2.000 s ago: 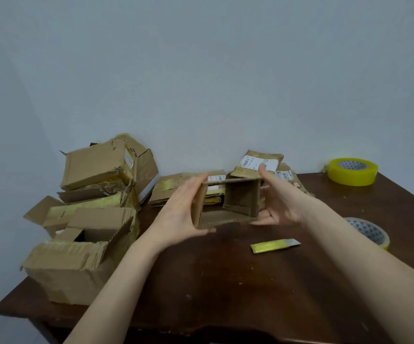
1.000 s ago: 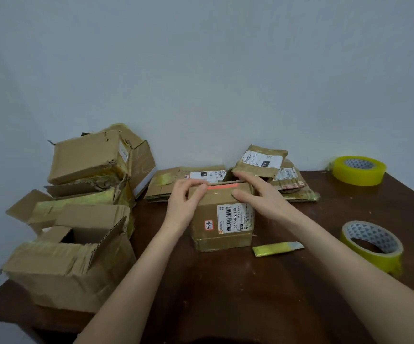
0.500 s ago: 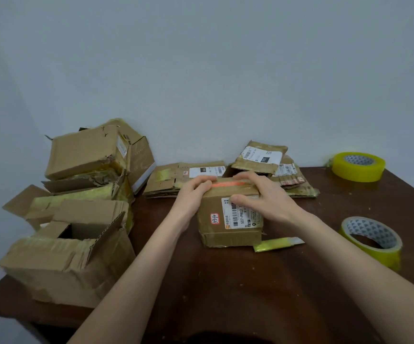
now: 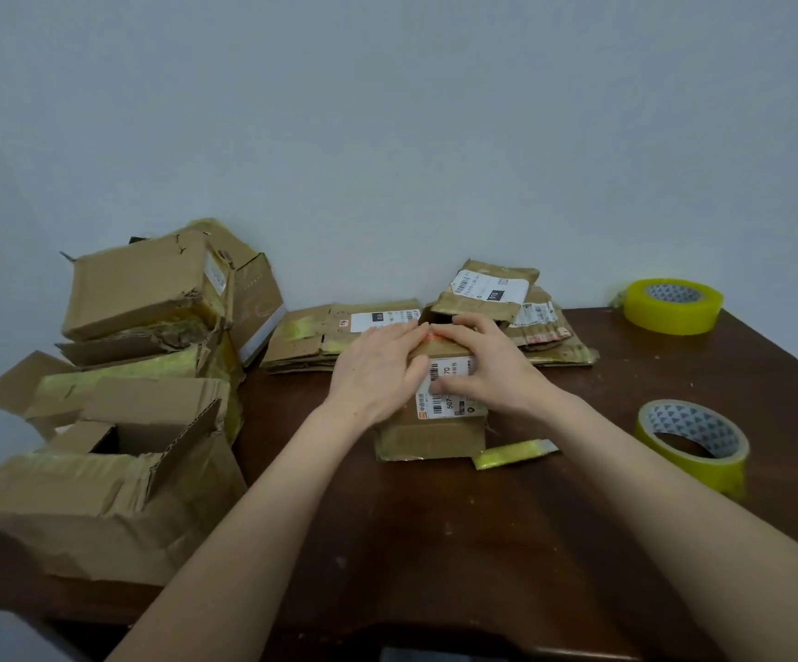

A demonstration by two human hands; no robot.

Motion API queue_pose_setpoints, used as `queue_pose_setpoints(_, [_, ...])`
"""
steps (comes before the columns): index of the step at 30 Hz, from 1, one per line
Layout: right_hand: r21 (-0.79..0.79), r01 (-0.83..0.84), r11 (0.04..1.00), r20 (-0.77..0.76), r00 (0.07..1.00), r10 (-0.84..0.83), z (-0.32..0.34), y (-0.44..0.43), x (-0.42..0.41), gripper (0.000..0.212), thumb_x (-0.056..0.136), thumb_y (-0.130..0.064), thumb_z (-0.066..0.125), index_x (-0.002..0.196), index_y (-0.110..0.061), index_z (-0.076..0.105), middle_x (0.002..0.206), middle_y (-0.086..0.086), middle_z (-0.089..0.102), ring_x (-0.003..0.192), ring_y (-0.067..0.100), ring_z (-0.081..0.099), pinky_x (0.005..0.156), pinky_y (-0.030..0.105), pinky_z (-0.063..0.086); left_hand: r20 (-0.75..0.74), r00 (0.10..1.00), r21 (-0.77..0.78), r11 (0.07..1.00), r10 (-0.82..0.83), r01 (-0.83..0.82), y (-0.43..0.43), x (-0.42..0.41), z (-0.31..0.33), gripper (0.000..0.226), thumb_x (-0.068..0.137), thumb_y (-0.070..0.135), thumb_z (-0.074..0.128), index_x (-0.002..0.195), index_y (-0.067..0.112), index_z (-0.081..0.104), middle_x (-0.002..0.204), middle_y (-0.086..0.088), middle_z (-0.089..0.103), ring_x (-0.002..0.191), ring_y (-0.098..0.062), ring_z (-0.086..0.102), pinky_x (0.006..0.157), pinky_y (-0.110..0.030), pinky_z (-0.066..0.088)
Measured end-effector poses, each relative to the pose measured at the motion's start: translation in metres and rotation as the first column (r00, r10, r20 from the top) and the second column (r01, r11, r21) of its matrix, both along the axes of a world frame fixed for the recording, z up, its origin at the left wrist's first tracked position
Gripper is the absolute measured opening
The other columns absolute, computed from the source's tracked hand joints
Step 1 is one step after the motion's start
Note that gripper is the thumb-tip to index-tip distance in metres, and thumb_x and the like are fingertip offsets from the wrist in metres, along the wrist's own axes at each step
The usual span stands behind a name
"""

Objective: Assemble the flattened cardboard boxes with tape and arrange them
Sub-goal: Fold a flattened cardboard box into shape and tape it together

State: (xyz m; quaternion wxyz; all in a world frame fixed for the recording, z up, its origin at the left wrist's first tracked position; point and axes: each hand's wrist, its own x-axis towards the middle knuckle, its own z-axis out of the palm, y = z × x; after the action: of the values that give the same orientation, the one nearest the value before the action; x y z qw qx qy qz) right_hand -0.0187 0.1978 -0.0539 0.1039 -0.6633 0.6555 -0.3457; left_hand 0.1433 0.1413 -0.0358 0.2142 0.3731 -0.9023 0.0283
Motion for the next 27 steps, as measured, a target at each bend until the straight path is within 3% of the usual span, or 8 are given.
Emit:
queue_pose_setpoints(3, [-0.020, -0.007, 1.000, 0.020, 1.000, 0.007, -0.004, 0.000, 0.003, 0.077, 0.075, -0.034, 0.079, 0.142, -0.031, 0.043, 0.148, -0.002, 0.027, 0.133, 0.018, 0.037, 0.106, 0.034, 0.036, 0.117, 0.993, -0.002, 1.000, 0.003, -0.002, 0.001, 0.004, 0.003, 0.058, 0.095, 0.037, 0.040, 0.150, 0.025, 0.026, 0.157, 0.006, 0.024, 0.142, -0.011, 0.024, 0.112, -0.028, 0.019])
queue_pose_setpoints(9, [-0.030, -0.002, 1.000, -0.064, 0.998, 0.000, -0.009, 0.009, 0.002, 0.078, 0.080, -0.036, 0.074, 0.147, -0.026, 0.036, 0.153, 0.000, 0.022, 0.137, 0.021, 0.033, 0.108, 0.036, 0.035, 0.189, 0.981, -0.082, 0.995, -0.048, 0.064, 0.006, 0.010, -0.005, 0.060, 0.097, 0.040, 0.037, 0.152, 0.022, 0.019, 0.159, 0.005, 0.017, 0.145, -0.009, 0.015, 0.118, -0.029, 0.011])
queue_pose_setpoints(15, [0.014, 0.048, 0.999, -0.057, 0.997, -0.047, -0.008, 0.012, 0.000, 0.075, 0.084, -0.033, 0.071, 0.149, -0.024, 0.033, 0.158, -0.001, 0.017, 0.142, 0.020, 0.028, 0.113, 0.038, 0.030, 0.214, 0.975, -0.074, 0.994, -0.057, 0.074, 0.007, -0.006, -0.009, 0.059, 0.098, 0.034, 0.036, 0.152, 0.020, 0.017, 0.160, 0.004, 0.012, 0.146, -0.008, 0.010, 0.120, -0.032, 0.005])
queue_pose_setpoints(18, [0.098, 0.038, 0.994, -0.123, 0.992, -0.026, 0.002, 0.016, -0.002, 0.078, 0.086, -0.038, 0.067, 0.151, -0.028, 0.026, 0.161, -0.001, 0.010, 0.145, 0.020, 0.021, 0.114, 0.038, 0.027, 0.205, 0.977, -0.068, 0.995, -0.057, 0.072, 0.007, -0.004, -0.008, 0.058, 0.097, 0.033, 0.038, 0.151, 0.021, 0.020, 0.159, 0.004, 0.016, 0.145, -0.008, 0.014, 0.120, -0.033, 0.008])
queue_pose_setpoints(20, [0.097, 0.023, 0.995, -0.073, 0.997, -0.016, 0.008, 0.024, -0.006, 0.078, 0.087, -0.044, 0.064, 0.152, -0.032, 0.023, 0.162, 0.002, 0.010, 0.146, 0.020, 0.018, 0.114, 0.040, 0.027, 0.193, 0.979, -0.067, 0.995, -0.058, 0.072, 0.007, -0.004, -0.008, 0.058, 0.096, 0.033, 0.040, 0.150, 0.020, 0.023, 0.159, 0.003, 0.019, 0.144, -0.009, 0.017, 0.120, -0.034, 0.009])
queue_pose_setpoints(22, [0.001, 0.139, 0.990, 0.003, 0.990, -0.139, 0.009, 0.036, -0.014, 0.062, 0.091, -0.045, 0.057, 0.147, -0.032, 0.035, 0.155, 0.002, 0.029, 0.139, 0.020, 0.034, 0.107, 0.041, 0.036, 0.181, 0.982, -0.057, 0.996, -0.058, 0.069, 0.009, -0.005, -0.008, 0.058, 0.095, 0.033, 0.041, 0.149, 0.021, 0.024, 0.158, 0.003, 0.021, 0.144, -0.010, 0.019, 0.120, -0.034, 0.010])
queue_pose_setpoints(24, [-0.063, 0.368, 0.928, 0.020, 0.930, -0.368, 0.009, 0.052, -0.029, 0.038, 0.094, -0.038, 0.051, 0.130, -0.026, 0.051, 0.136, 0.002, 0.050, 0.121, 0.021, 0.051, 0.095, 0.038, 0.043, 0.167, 0.985, -0.055, 0.997, -0.050, 0.060, 0.011, -0.006, -0.006, 0.057, 0.095, 0.032, 0.042, 0.148, 0.021, 0.026, 0.157, 0.003, 0.023, 0.143, -0.011, 0.022, 0.120, -0.034, 0.012])
queue_pose_setpoints(27, [0.025, 0.561, 0.827, -0.073, 0.827, -0.558, 0.004, 0.077, -0.055, 0.028, 0.096, -0.028, 0.046, 0.120, -0.017, 0.056, 0.125, 0.008, 0.055, 0.116, 0.029, 0.052, 0.094, 0.041, 0.045, 0.153, 0.987, -0.059, 0.996, -0.054, 0.063, 0.016, -0.011, -0.006, 0.056, 0.094, 0.029, 0.043, 0.147, 0.021, 0.028, 0.156, 0.001, 0.026, 0.141, -0.014, 0.027, 0.119, -0.035, 0.014])
